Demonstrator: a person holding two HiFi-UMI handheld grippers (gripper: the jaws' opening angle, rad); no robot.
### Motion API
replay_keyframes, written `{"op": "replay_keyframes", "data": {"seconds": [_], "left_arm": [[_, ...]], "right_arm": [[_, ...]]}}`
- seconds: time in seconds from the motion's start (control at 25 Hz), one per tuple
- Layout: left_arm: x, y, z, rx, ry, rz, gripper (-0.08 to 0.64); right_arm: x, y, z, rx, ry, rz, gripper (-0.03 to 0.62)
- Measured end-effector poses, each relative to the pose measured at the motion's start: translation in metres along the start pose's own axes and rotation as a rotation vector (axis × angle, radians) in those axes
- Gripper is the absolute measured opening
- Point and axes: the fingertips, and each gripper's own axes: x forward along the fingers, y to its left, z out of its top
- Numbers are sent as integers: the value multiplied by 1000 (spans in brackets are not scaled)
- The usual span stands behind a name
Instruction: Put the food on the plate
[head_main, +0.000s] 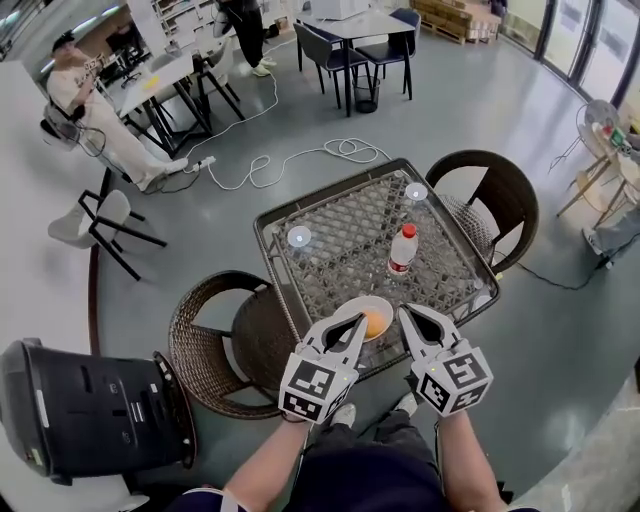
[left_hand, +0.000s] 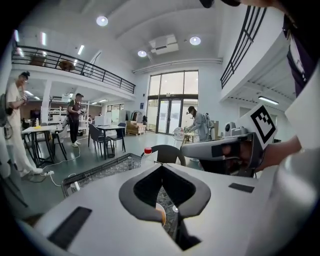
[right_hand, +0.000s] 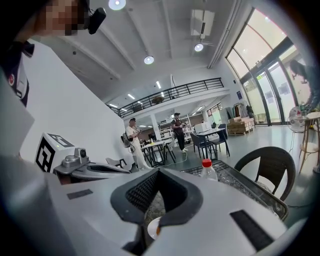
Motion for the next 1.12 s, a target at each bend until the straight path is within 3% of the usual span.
{"op": "replay_keyframes", "data": {"seconds": [0.16,0.52,1.12], "left_arm": [[-7,-5,21,39,-38,-18,9],[-14,-9,51,43,-106,-67,9],[-13,-17,63,55,-119,-95,9]], "right_arm": [[2,8,11,5,-18,3,5],[-2,22,40,-32,-79,16,5],[-11,25,53,-45,-102,7,5]]}}
